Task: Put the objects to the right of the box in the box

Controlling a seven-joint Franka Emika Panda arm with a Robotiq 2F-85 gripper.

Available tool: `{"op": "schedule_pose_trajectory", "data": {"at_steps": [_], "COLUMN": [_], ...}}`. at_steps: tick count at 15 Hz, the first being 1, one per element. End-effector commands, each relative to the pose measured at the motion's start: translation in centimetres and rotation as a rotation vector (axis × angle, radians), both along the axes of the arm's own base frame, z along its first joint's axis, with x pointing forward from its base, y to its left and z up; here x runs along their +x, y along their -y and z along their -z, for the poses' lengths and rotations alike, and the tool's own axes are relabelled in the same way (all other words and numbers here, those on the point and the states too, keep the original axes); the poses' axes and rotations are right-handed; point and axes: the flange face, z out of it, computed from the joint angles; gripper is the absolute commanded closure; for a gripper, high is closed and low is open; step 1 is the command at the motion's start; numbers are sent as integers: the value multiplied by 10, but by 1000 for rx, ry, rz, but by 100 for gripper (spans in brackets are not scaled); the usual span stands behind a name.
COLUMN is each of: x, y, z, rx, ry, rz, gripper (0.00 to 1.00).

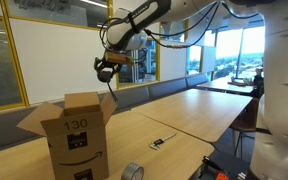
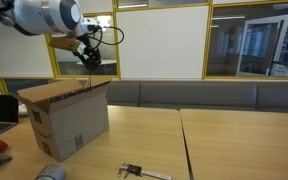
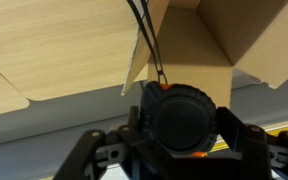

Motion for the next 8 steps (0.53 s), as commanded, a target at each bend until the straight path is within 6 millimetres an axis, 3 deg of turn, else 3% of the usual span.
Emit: {"op": "schedule_pose_trajectory", "data": {"at_steps": [1,5,8], "x": [-63,-84,-75], "y": [-49,-96,-113], "z": [-15,-5,15], "rx": [-3,18,42], "ry": [-7,-51,-101], "rz": [-101,-205,-247], "gripper": [47,47,47]}}
